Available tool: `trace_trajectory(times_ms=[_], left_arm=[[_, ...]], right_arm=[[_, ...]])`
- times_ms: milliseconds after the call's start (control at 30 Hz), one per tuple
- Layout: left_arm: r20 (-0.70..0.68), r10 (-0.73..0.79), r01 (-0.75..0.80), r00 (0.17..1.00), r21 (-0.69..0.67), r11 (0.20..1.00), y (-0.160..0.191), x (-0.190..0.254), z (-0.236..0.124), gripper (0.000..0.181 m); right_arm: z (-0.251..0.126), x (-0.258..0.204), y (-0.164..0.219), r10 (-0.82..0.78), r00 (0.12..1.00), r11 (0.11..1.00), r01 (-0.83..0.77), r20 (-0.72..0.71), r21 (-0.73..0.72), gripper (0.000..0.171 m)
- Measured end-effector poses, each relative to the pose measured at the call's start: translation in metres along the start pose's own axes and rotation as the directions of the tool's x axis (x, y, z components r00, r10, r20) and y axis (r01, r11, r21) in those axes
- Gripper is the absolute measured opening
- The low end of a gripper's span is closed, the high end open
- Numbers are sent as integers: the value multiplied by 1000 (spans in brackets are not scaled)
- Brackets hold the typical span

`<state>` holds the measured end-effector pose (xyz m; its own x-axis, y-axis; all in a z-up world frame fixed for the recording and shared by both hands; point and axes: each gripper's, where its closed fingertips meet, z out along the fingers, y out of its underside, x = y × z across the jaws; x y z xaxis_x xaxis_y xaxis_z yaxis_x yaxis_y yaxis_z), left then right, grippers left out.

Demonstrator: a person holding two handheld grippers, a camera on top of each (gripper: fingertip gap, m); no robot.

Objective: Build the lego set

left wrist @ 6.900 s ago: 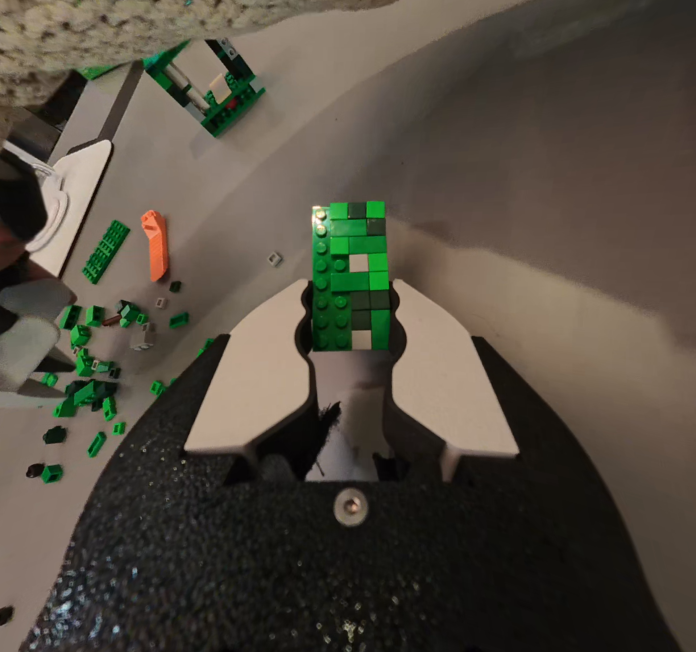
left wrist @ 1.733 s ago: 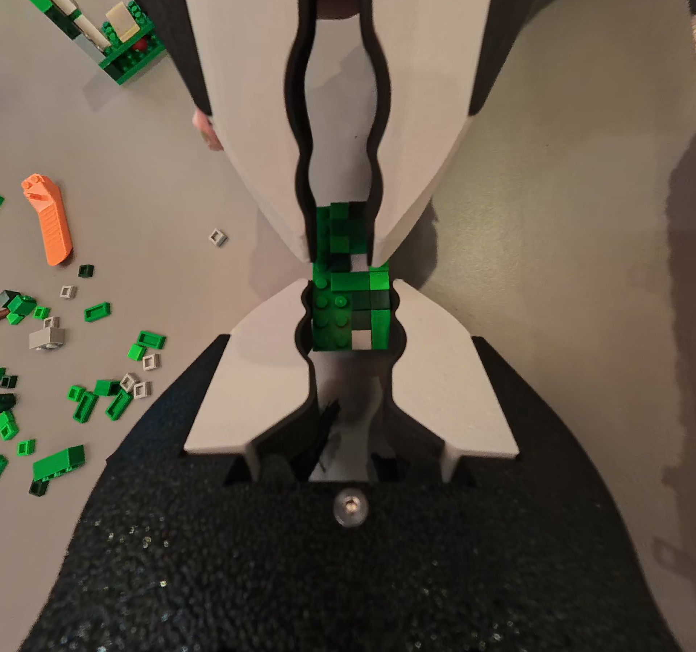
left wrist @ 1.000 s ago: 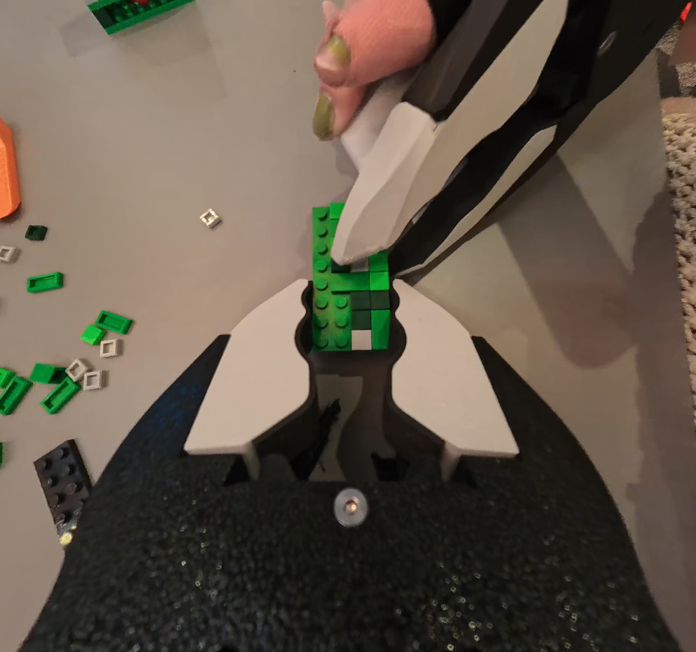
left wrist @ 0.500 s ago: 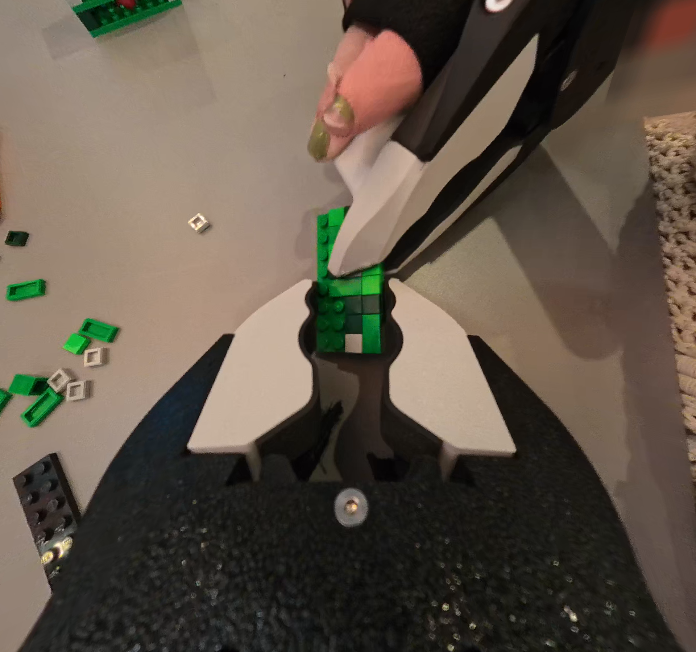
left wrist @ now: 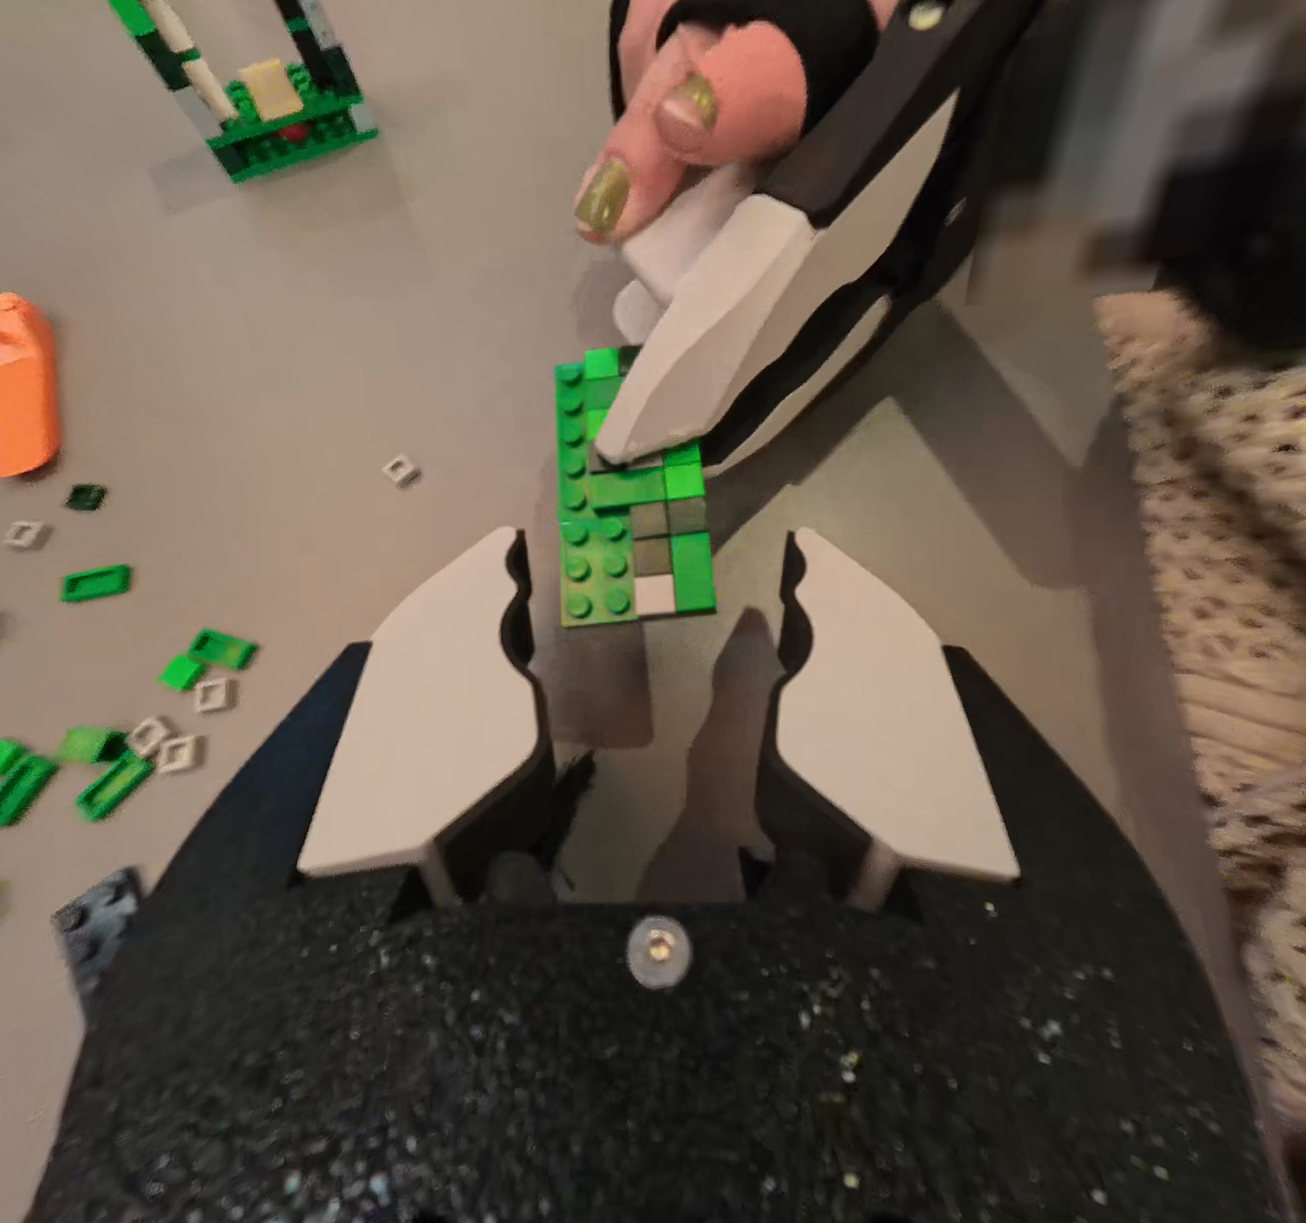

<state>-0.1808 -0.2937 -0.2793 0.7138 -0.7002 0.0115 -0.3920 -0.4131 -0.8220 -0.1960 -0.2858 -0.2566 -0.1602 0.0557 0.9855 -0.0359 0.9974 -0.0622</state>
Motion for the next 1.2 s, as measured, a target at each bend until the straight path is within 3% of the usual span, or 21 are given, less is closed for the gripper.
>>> trace_trajectory(times_ms=[100,267,467,633,933,1100,1200], left_arm=[[-71,-56,60,996,58,996,-9,6,-4,58],[-49,-28,33,998,96,995,-14,7,-5,42],[13,31,-32,999,105,994,-17,3,-7,41],[35,51,-53,998,70,996,-13,2,-6,41],[-21,37,-36,999,56,998,-9,10,-1,41],[37,59,-61,998,61,996,-11,4,-1,69],[45,109,-112,993,81,990,-15,8,0,69]], right_arm=[[-4,8,-4,-117,991,992,119,-59,34,7],[-5,16,-8,-200,974,978,205,-107,46,7],[-5,21,-8,-222,965,973,229,-138,41,7],[-5,24,-8,-192,967,979,200,-165,29,20],[-3,14,-6,-207,977,978,208,-60,20,7],[-3,14,-4,-192,979,981,193,-70,9,7],[-3,16,-6,-207,975,978,208,-86,12,7]])
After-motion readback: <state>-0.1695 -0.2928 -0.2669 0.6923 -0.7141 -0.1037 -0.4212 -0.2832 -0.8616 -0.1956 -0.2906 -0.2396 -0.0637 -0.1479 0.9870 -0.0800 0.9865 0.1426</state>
